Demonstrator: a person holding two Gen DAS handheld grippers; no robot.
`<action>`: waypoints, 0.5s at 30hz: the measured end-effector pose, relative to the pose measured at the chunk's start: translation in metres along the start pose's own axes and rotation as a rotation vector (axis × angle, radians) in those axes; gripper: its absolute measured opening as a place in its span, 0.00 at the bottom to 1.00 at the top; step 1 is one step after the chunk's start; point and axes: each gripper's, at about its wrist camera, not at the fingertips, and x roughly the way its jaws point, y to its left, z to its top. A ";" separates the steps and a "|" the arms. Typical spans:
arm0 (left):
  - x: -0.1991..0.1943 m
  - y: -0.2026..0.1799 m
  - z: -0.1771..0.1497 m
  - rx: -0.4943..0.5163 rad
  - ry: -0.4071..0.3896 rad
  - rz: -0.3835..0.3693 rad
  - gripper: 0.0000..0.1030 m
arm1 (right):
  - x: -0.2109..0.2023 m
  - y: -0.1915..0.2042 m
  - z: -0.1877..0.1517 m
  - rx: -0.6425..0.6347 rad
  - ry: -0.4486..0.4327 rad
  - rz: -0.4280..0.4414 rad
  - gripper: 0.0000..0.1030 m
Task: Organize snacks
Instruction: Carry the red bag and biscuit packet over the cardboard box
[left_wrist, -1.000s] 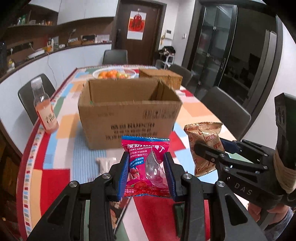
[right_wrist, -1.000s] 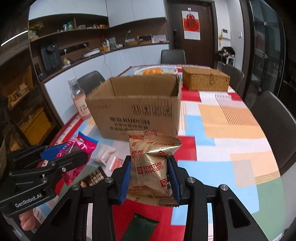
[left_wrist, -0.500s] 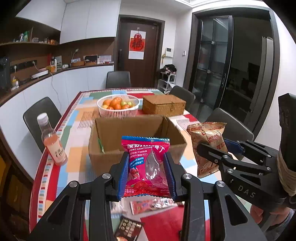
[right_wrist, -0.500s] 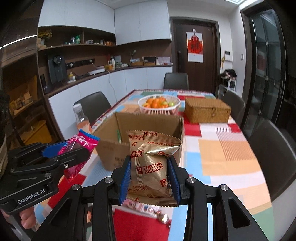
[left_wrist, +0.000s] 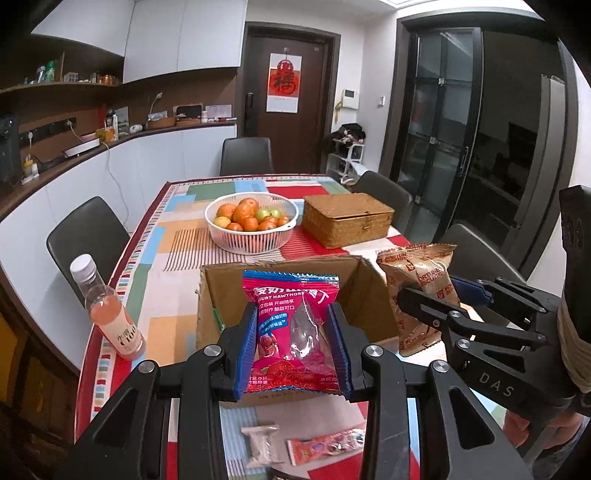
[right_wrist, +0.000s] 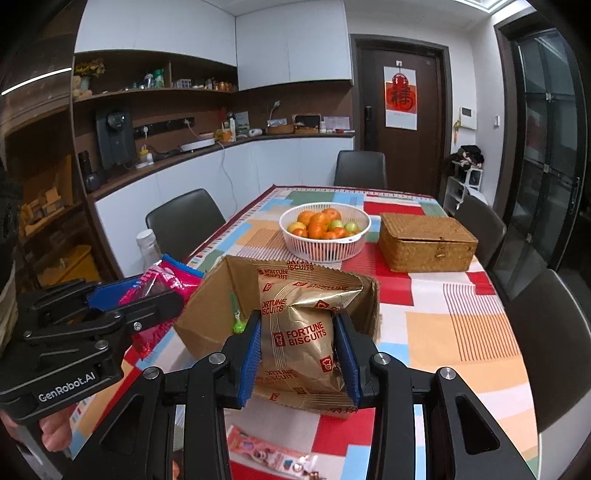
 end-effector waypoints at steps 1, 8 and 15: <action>0.004 0.002 0.002 0.000 0.006 0.003 0.35 | 0.003 -0.001 0.001 0.002 0.009 -0.002 0.38; 0.036 0.012 0.016 -0.013 0.062 0.020 0.35 | 0.031 -0.006 0.016 -0.001 0.052 -0.015 0.38; 0.056 0.017 0.022 -0.011 0.098 0.071 0.42 | 0.046 -0.010 0.026 -0.004 0.072 -0.040 0.42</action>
